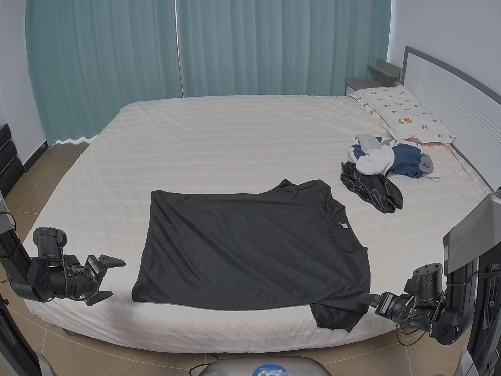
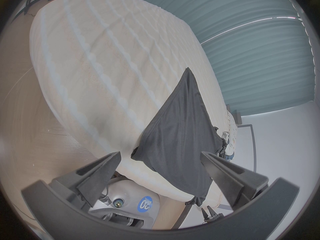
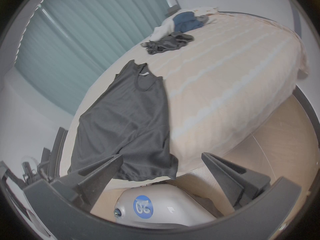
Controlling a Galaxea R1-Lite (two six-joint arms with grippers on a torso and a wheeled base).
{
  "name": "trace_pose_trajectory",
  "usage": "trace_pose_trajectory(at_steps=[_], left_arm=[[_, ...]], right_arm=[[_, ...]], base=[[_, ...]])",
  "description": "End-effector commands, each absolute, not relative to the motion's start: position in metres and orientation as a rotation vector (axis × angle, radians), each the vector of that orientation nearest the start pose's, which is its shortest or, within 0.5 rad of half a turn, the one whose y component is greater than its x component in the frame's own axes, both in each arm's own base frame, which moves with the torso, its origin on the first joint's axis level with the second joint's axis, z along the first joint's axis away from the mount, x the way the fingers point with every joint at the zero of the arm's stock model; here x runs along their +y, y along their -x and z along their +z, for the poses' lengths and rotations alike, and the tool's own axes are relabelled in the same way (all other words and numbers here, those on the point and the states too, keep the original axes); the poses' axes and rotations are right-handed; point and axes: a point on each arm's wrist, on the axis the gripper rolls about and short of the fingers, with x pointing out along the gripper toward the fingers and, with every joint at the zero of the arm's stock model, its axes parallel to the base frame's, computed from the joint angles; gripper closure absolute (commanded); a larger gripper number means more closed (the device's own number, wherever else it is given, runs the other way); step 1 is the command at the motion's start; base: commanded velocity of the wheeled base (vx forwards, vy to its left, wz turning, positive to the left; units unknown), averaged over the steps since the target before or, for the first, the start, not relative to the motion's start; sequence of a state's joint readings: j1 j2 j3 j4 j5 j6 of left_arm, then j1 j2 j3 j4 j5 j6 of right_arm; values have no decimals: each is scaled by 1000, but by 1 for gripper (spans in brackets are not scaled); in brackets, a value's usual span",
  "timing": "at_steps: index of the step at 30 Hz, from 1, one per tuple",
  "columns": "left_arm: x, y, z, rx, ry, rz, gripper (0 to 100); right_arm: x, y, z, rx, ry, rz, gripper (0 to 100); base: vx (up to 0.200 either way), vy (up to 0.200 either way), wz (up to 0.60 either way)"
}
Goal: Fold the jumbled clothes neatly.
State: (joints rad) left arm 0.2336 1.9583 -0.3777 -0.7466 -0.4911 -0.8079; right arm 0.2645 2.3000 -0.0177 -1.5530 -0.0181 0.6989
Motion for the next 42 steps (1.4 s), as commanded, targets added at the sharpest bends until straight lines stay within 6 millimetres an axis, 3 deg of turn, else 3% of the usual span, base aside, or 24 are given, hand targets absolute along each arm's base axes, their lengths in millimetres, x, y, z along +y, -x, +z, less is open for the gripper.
trace_pose_trajectory(at_steps=[1,8,14,17,22,28,34,42], left_arm=[[48,-250,24,871,1062,95,0],[42,-246,23,892,1057,87,0],[40,-242,21,910,1056,88,0],[40,-242,21,906,1056,87,0],[40,-243,21,906,1054,85,0],[37,-247,21,907,1033,65,0],[35,-242,16,929,959,32,0],[35,-243,15,934,953,31,0]], right_arm=[[52,-208,-34,813,-583,-56,0],[52,-223,-26,752,-611,14,0],[66,-265,-27,642,-590,120,0],[78,-267,-39,684,-562,136,0],[77,-266,-34,653,-558,147,0],[53,-268,-35,638,-556,83,0],[40,-247,-26,694,-582,130,0],[49,-264,-47,717,-579,169,0]], base=[[0,0,0],[0,0,0],[0,0,0],[0,0,0],[0,0,0],[0,0,0],[0,0,0],[0,0,0]])
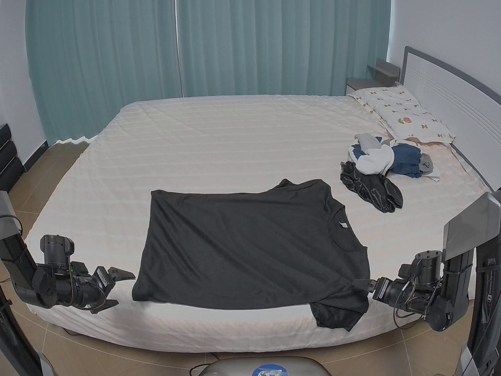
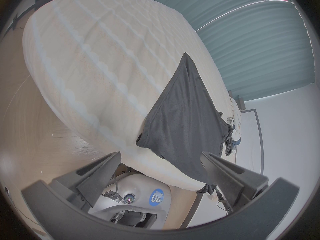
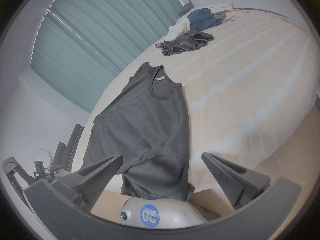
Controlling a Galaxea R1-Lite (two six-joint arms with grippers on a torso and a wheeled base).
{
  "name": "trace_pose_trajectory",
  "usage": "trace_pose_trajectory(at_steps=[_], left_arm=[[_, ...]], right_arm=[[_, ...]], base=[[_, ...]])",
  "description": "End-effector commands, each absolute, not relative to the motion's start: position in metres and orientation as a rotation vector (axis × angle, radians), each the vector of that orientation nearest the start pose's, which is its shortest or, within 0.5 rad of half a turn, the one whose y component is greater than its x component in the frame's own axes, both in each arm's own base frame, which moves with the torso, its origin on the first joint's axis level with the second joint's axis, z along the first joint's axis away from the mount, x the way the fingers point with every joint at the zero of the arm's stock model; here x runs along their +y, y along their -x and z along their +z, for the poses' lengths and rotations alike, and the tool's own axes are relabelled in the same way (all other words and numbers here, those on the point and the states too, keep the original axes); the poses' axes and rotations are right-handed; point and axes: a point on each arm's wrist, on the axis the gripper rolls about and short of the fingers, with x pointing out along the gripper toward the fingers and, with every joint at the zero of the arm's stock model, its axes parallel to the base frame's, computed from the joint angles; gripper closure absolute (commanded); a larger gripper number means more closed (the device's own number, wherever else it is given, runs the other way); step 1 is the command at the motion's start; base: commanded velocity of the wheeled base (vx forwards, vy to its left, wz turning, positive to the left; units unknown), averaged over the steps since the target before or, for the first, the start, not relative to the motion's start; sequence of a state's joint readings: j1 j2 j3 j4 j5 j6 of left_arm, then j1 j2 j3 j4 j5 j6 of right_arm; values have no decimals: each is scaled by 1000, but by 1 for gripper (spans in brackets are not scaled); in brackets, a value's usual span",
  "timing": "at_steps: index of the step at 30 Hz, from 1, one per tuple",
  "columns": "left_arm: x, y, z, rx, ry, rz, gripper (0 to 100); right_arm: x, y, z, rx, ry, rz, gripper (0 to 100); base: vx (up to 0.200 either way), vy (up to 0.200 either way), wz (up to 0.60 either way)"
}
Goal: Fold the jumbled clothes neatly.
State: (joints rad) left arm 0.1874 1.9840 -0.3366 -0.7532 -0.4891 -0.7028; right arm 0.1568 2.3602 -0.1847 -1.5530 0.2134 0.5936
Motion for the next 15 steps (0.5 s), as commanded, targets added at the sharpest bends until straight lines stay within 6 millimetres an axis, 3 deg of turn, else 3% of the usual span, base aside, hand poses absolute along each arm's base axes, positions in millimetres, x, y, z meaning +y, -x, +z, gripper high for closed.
trace_pose_trajectory(at_steps=[1,3,4,15], left_arm=[[35,-243,15,934,953,31,0],[35,-243,15,934,953,31,0],[35,-243,15,934,953,31,0],[35,-244,15,932,956,32,0]], right_arm=[[49,-266,-49,716,-579,169,0],[50,-268,-51,717,-579,169,0],[50,-273,-53,704,-579,174,100],[49,-317,-47,565,-589,182,100]], base=[[0,0,0],[0,0,0],[0,0,0],[0,0,0]])
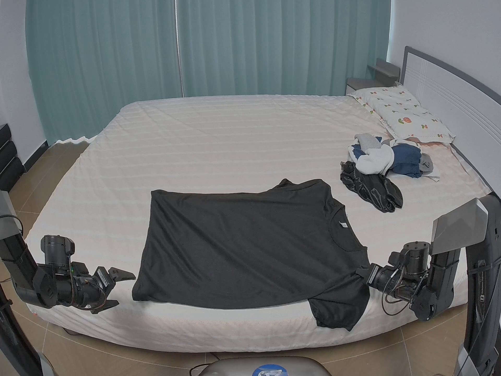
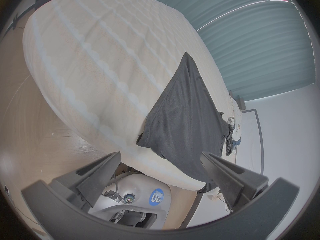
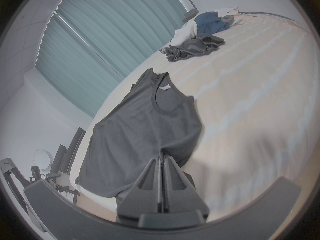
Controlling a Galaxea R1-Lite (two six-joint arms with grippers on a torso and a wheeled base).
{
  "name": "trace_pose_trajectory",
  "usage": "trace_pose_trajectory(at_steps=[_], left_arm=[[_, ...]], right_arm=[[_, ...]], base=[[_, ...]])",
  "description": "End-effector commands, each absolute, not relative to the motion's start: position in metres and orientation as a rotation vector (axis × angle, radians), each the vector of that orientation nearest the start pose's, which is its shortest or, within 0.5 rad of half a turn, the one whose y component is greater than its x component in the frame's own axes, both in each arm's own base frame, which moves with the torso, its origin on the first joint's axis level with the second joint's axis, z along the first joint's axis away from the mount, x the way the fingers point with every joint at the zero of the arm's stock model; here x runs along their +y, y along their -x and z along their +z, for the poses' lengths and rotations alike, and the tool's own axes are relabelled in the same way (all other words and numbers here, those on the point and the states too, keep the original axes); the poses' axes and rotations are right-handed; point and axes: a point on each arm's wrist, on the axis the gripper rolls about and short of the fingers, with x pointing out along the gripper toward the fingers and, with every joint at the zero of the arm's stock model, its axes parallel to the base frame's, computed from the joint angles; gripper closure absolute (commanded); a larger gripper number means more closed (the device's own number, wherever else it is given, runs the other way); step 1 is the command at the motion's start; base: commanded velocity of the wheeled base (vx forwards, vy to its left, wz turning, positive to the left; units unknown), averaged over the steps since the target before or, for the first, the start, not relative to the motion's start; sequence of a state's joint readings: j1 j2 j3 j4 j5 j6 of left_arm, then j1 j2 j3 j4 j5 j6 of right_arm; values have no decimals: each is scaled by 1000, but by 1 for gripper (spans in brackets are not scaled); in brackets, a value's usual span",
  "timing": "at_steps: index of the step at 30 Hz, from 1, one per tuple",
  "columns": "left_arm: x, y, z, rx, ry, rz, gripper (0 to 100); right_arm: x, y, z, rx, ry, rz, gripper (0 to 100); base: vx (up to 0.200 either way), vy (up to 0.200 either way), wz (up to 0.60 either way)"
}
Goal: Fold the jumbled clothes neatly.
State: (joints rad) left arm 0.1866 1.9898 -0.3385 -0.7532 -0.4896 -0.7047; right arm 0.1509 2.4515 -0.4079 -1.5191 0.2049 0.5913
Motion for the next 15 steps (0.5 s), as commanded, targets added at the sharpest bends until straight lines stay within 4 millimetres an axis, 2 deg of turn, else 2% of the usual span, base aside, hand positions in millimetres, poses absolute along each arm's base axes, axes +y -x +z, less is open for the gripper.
trace_pose_trajectory(at_steps=[1,7,12,13,15], left_arm=[[35,-244,15,930,957,32,0],[36,-245,15,929,956,31,0],[36,-245,15,929,956,31,0],[36,-245,15,929,956,31,0],[36,-245,15,928,957,31,0]], right_arm=[[47,-322,-45,553,-591,180,100],[48,-343,-41,528,-593,182,100],[52,-344,-52,560,-588,193,100],[52,-344,-52,560,-588,193,0],[51,-346,-54,547,-585,190,0]], base=[[0,0,0],[0,0,0],[0,0,0],[0,0,0],[0,0,0]])
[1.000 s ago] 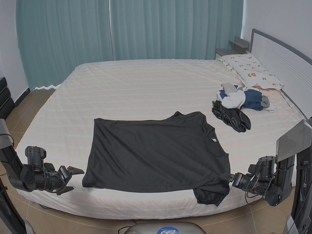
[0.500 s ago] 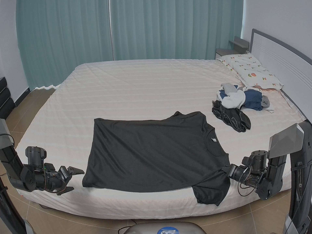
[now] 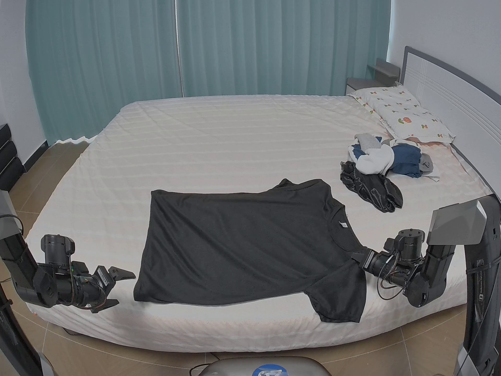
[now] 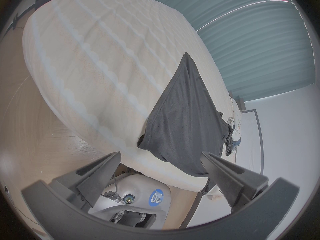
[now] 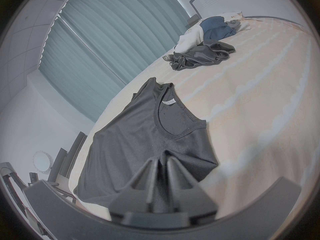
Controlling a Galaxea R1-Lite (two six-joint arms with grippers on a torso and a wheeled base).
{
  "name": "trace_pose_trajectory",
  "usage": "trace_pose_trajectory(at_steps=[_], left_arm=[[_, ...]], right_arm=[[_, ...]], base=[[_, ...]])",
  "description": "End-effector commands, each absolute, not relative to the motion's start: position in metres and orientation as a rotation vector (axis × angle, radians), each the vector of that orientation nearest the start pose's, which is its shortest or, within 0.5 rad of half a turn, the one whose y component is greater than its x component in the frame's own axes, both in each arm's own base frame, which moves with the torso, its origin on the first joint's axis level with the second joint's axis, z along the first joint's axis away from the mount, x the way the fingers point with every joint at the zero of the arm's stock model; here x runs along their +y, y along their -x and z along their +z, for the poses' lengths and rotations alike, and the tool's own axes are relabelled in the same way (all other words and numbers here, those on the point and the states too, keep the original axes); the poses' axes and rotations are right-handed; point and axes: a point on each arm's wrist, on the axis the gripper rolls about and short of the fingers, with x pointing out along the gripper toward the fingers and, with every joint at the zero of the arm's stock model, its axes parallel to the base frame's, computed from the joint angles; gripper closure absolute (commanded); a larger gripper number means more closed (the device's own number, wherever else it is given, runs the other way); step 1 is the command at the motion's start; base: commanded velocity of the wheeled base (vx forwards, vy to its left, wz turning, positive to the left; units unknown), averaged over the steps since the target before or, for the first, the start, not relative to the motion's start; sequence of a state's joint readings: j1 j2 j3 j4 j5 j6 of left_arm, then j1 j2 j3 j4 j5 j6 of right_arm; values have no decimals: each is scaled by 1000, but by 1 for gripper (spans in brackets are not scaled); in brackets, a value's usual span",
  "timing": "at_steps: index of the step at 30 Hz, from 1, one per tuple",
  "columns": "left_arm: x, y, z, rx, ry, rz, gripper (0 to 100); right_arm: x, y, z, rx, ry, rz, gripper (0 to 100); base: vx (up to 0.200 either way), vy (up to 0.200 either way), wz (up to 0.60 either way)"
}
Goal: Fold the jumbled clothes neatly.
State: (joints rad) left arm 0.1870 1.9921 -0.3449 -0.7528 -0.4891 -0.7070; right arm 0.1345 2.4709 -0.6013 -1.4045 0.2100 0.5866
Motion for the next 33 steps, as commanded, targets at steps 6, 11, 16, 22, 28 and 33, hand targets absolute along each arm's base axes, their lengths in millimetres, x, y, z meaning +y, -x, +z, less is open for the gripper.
trace_pose_trajectory(at_steps=[6,11,16,22,28,33], left_arm=[[36,-246,15,926,957,31,0],[36,-246,16,925,957,30,0],[36,-246,15,926,957,31,0],[36,-246,15,925,957,30,0],[36,-246,15,925,957,30,0],[36,-246,15,925,957,30,0]], right_arm=[[26,-329,-41,527,-595,159,0],[18,-301,-36,599,-598,241,0],[21,-275,-46,677,-534,314,0],[32,-271,-65,744,-480,367,0],[40,-276,-67,739,-473,399,0],[42,-278,-69,739,-474,406,0]], base=[[0,0,0],[0,0,0],[0,0,0],[0,0,0],[0,0,0],[0,0,0]])
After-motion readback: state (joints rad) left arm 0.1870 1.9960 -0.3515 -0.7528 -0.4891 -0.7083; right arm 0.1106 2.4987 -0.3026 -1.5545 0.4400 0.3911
